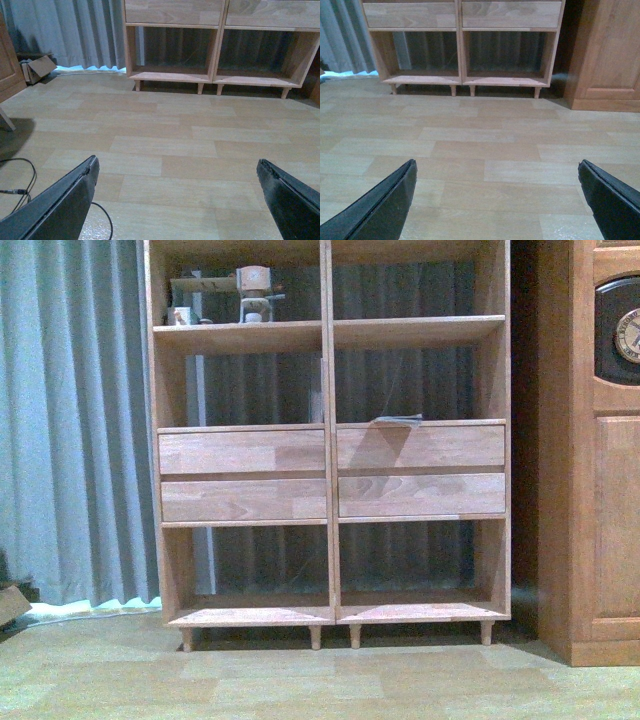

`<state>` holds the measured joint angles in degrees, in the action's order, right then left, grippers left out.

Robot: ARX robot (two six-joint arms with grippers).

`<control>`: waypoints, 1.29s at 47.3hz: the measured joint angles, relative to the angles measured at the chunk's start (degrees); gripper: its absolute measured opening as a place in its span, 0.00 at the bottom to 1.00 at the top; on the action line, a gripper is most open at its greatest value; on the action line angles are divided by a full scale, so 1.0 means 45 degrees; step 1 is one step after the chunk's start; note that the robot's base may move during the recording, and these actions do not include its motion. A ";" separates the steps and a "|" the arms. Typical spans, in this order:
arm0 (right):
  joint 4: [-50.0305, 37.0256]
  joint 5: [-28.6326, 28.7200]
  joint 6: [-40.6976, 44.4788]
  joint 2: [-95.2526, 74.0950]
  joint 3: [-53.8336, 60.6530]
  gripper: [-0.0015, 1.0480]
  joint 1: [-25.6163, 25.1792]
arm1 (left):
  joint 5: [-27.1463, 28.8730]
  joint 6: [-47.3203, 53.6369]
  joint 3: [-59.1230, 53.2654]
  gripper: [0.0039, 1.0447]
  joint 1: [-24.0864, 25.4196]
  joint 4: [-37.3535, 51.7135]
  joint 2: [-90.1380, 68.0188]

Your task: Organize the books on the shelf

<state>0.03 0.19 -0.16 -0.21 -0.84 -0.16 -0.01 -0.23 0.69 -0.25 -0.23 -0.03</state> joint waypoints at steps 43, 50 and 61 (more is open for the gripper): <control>0.0000 0.0000 0.0000 0.0000 0.0000 0.93 0.0000 | 0.0000 0.0000 0.0005 0.93 0.0000 0.0000 0.0000; 0.0000 0.0000 -0.0005 0.0000 0.0000 0.93 0.0000 | 0.0000 0.0000 0.0005 0.93 0.0000 0.0000 0.0000; 0.0000 0.0000 0.0000 0.0000 0.0000 0.93 0.0000 | 0.0000 0.0000 0.0000 0.93 0.0000 0.0000 0.0000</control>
<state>0.03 0.19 -0.16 -0.21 -0.84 -0.16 -0.01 -0.23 0.69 -0.25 -0.23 -0.03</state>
